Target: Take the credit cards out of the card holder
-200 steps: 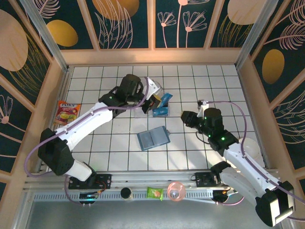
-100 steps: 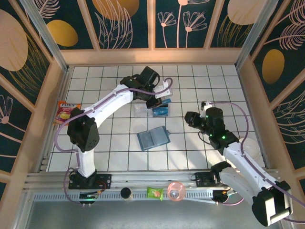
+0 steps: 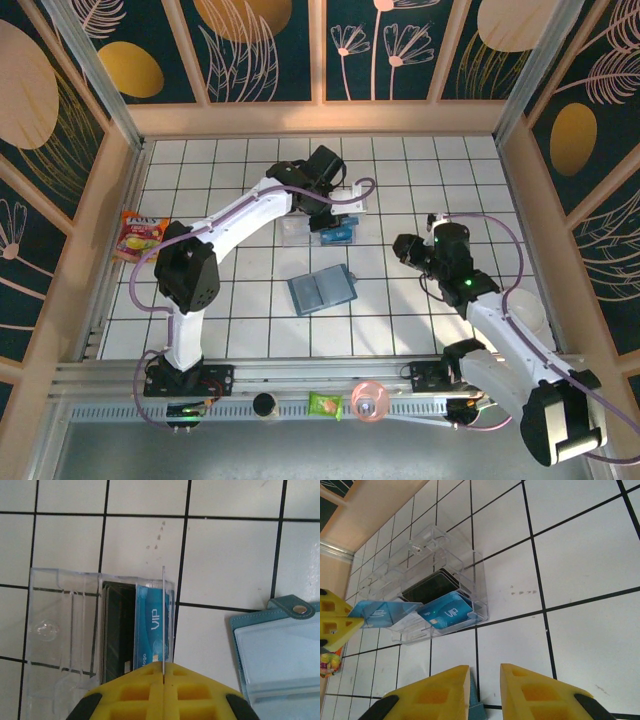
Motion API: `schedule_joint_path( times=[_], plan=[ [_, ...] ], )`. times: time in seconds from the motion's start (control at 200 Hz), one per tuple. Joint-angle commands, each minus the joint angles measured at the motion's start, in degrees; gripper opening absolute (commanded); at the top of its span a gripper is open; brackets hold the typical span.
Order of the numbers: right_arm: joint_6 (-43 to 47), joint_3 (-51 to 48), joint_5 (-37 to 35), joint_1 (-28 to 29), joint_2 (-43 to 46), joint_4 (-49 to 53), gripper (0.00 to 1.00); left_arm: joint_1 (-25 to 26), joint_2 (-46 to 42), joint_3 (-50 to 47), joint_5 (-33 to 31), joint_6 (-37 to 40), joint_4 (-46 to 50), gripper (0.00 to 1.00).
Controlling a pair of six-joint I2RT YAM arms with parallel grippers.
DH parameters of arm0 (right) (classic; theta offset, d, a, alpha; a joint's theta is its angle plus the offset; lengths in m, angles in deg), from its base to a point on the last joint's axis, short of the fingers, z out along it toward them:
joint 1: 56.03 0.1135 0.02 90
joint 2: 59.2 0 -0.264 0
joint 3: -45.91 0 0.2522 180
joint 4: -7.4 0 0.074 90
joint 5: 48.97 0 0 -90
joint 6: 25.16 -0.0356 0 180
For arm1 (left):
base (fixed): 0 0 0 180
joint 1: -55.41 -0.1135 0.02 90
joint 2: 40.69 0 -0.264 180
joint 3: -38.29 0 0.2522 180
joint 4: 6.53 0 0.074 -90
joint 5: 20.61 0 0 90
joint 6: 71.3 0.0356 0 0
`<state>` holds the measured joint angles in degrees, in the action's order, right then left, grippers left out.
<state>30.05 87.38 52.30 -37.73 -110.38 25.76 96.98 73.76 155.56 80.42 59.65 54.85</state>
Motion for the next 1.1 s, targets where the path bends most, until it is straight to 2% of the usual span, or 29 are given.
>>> schedule_joint_path(
  times=[0.0, 1.096],
  plan=[
    [1.12, 0.23, 1.04, -0.55, -0.85, -0.65, 0.23, 0.61, 1.28, -1.31, -1.58, 2.03, -0.8, 0.0],
    [0.71, 0.33, 2.24, -1.07, -1.98, -1.35, 0.23, 1.77, 3.85, -8.29, -11.09, 1.21, -10.19, 0.0]
  ],
)
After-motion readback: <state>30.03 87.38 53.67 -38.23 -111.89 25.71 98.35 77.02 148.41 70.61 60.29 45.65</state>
